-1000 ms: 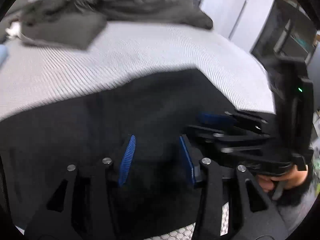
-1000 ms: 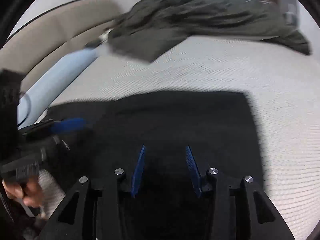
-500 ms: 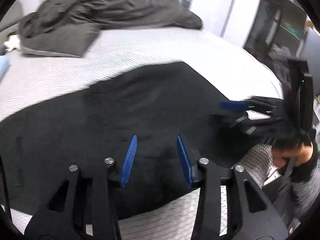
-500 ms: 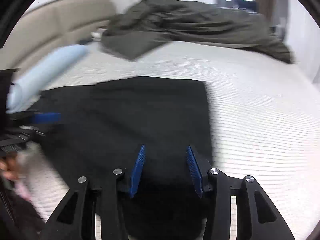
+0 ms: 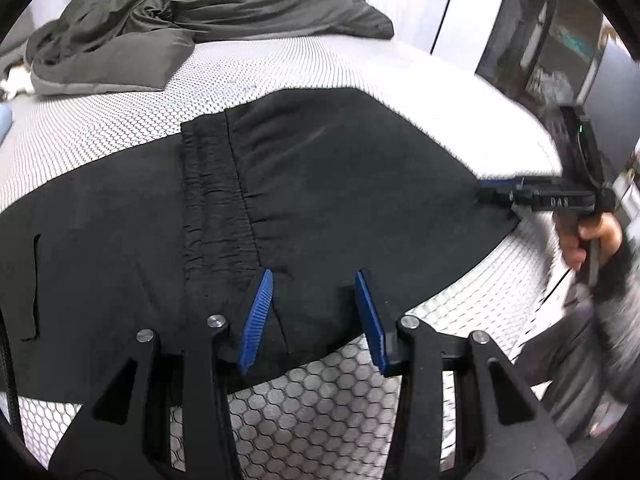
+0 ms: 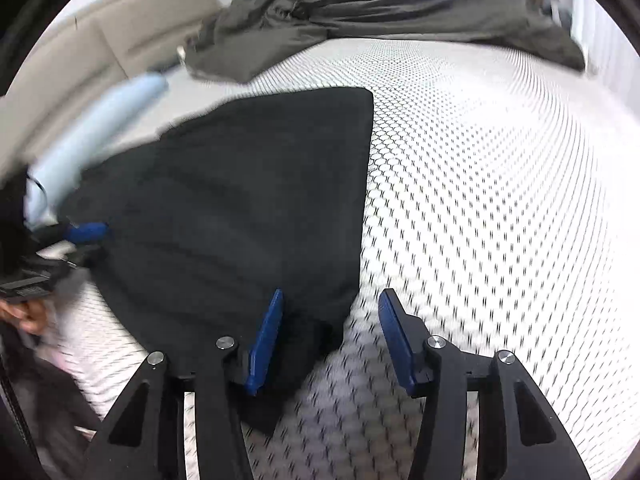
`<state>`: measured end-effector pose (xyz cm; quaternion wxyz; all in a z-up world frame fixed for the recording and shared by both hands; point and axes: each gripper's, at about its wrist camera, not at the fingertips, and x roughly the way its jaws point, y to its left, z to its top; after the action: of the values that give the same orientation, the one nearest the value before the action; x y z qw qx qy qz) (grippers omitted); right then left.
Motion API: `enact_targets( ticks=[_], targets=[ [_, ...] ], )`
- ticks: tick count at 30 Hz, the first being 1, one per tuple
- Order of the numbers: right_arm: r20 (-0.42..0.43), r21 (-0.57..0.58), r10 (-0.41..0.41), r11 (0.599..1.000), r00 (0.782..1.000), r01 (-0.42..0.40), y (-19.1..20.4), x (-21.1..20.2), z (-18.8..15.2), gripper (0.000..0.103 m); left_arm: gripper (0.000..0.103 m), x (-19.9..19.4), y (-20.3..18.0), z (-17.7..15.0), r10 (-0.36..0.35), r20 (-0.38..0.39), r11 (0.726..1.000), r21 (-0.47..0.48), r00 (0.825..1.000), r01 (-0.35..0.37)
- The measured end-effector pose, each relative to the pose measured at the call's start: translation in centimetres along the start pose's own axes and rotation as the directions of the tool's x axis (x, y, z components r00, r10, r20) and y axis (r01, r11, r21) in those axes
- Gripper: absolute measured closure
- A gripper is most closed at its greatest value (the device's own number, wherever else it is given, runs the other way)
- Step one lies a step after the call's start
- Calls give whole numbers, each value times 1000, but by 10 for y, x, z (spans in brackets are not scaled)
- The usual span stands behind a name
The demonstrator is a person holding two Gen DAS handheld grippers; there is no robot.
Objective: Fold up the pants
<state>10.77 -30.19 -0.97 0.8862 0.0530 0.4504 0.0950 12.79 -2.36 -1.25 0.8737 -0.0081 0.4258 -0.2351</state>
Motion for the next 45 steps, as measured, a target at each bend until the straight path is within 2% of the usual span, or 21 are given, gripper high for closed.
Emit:
enact_targets(
  ticks=[4,8,9,10,11,13,15,17,20,23,25,27,29,30,32,34,36,39,40,42,45],
  targets=[
    [-6,144,210,968,978,-207,-24,-11,-12,53,63,0,-1,9,-7,16,999,-32,1000,8],
    [27,284,312,909,950,-306,-32,2,-13,53,63,17,-6,12,31,-22,998,-45,999,-32],
    [36,304,325,897,945,-320,-29,8,-11,62,63,19,-6,11,37,-26,998,-49,999,-38],
    [39,298,319,901,947,-316,-19,13,-11,81,63,20,-7,10,39,-27,998,-50,999,-41],
    [43,282,301,911,953,-301,-19,12,-8,86,63,20,-8,9,40,-27,998,-48,999,-41],
    [82,252,318,910,945,-328,-17,-3,-8,90,63,22,-8,9,40,-26,998,-39,999,-41],
    [67,247,331,909,941,-337,-19,-12,-14,90,63,24,-8,8,39,-32,999,-31,999,-40],
    [-27,266,317,917,948,-298,-24,4,-21,90,63,25,-8,9,44,-37,999,-22,998,-45],
    [-50,260,365,904,930,-340,-37,4,-15,88,63,21,-4,11,38,-34,998,-41,999,-40],
    [6,248,307,922,952,-299,-44,-17,-10,82,63,11,7,14,49,-14,994,-95,999,-51],
    [41,254,315,914,948,-315,-41,-15,-1,79,63,2,14,14,60,2,991,-124,998,-59],
    [-13,234,301,928,954,-289,-34,11,-1,78,62,-7,19,10,88,11,987,-138,996,-85],
    [-127,164,279,952,952,-257,-24,28,-4,78,62,-21,25,0,125,17,979,-166,992,-121],
    [-121,135,281,955,952,-265,-24,26,-3,77,62,-28,29,-5,137,25,974,-188,990,-130],
    [-106,165,300,945,948,-281,-27,18,-3,69,52,-44,43,-16,175,50,957,-245,983,-158],
    [-32,201,247,951,968,-236,-37,6,0,53,50,-57,60,-27,238,62,926,-315,969,-207],
    [42,240,162,956,986,-167,-43,2,8,46,47,-70,83,-38,291,57,877,-415,955,-243],
    [55,272,156,948,986,-165,-50,5,18,45,34,-92,128,-62,393,44,733,-618,918,-284],
    [51,270,151,950,987,-159,-46,9,22,45,33,-101,147,-76,416,42,656,-706,908,-268],
    [52,251,151,955,987,-159,-39,10,24,45,31,-111,172,-96,401,76,569,-801,913,-183],
    [58,215,148,964,987,-157,-23,19,23,42,30,-113,202,-109,371,139,491,-868,918,-67]
  ],
)
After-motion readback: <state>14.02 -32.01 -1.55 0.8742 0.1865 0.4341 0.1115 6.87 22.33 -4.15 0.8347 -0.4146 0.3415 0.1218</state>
